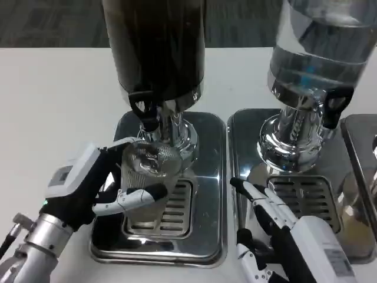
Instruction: Grasp the cup under the faucet to collect the drink, then remove the cup.
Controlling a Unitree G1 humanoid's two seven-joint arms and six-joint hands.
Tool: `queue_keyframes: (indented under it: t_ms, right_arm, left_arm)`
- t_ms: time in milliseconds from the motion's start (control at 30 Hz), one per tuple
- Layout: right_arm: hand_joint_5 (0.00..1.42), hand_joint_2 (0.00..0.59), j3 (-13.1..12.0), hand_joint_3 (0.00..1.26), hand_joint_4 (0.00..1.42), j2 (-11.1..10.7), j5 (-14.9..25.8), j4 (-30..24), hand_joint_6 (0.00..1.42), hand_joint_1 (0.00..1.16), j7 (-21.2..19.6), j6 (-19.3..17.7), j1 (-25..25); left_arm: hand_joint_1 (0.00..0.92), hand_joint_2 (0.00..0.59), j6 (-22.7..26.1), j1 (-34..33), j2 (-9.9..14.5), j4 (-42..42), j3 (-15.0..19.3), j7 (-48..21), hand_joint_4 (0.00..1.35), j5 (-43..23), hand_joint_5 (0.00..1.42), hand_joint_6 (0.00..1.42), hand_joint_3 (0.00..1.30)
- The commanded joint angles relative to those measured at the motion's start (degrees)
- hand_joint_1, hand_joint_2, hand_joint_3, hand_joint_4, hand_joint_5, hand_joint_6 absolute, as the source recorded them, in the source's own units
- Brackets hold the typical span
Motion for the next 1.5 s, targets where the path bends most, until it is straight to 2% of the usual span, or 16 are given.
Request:
queue_keyframes:
  t_ms: [33, 467, 767, 1067, 1500]
  right_arm:
    - [0.09, 0.586, 0.1, 0.11, 0.14, -0.5, 0.6, 0.0, 0.3, 0.3, 0.3, -0.2, 0.2]
    - [0.1, 0.586, 0.2, 0.12, 0.14, 0.0, 1.0, 1.3, 0.32, 0.27, 0.3, -0.1, -1.6]
    - [0.11, 0.586, 0.4, 0.12, 0.14, -0.2, 1.5, 2.7, 0.33, 0.26, 0.0, -0.3, -2.7]
    - [0.12, 0.586, 0.5, 0.13, 0.14, -0.1, 1.7, 2.5, 0.34, 0.25, -0.2, -0.3, -2.4]
    - [0.12, 0.586, 0.4, 0.13, 0.15, -0.2, 2.6, 3.0, 0.36, 0.24, 0.4, 0.0, -2.9]
  left_arm:
    - [0.129, 0.0, -0.6, 0.7, 1.0, -1.0, 0.2, -0.7, 0.5, -0.5, 0.7, 0.84, 0.46]
    - [0.095, 0.0, -0.1, 0.6, 1.9, -2.2, 0.5, -2.0, 0.41, -0.6, 0.54, 0.59, 0.44]
    - [0.063, 0.0, 0.7, 1.6, 3.0, -4.2, 0.2, -1.4, 0.29, 0.4, 0.41, 0.43, 0.41]
    - [0.052, 0.0, 3.3, 2.9, 4.3, -7.5, -0.2, -1.1, 0.16, 1.8, 0.3, 0.32, 0.34]
    - [0.035, 0.0, 4.6, 4.3, 5.7, -11.9, 0.0, -2.0, 0.14, 2.6, 0.26, 0.3, 0.32]
